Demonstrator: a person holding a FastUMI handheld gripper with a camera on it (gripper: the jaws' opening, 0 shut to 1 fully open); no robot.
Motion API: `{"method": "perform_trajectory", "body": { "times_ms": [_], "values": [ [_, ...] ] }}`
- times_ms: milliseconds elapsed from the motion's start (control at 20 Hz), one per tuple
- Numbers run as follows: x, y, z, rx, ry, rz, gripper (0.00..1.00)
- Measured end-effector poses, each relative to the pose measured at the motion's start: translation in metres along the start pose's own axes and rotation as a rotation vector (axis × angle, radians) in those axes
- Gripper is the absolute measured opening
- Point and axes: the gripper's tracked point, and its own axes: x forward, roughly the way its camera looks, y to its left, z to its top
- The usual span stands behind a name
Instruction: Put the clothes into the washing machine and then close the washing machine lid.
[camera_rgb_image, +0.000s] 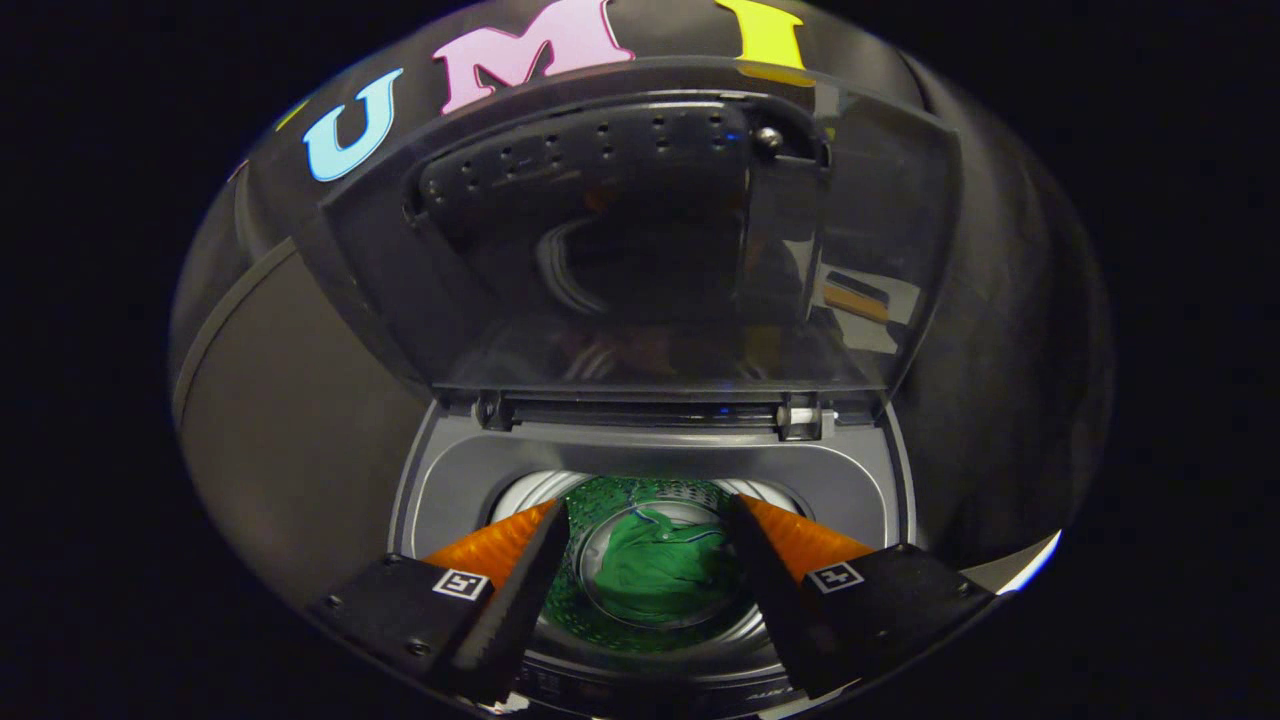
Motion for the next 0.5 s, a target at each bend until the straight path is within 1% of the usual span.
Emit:
{"method": "perform_trajectory", "body": {
  "times_ms": [100,250,300,400,500],
  "values": [
    [-0.007,0.003,-0.008,0.022,0.039,0.007,0.99],
    [-0.019,-0.008,0.0,0.03,0.022,-0.043,0.99],
    [-0.028,-0.008,0.01,0.031,0.004,-0.048,0.99],
    [-0.047,0.004,0.033,0.016,-0.051,-0.013,0.99],
    [-0.063,0.014,0.055,-0.068,-0.124,0.001,0.99]
  ]
}}
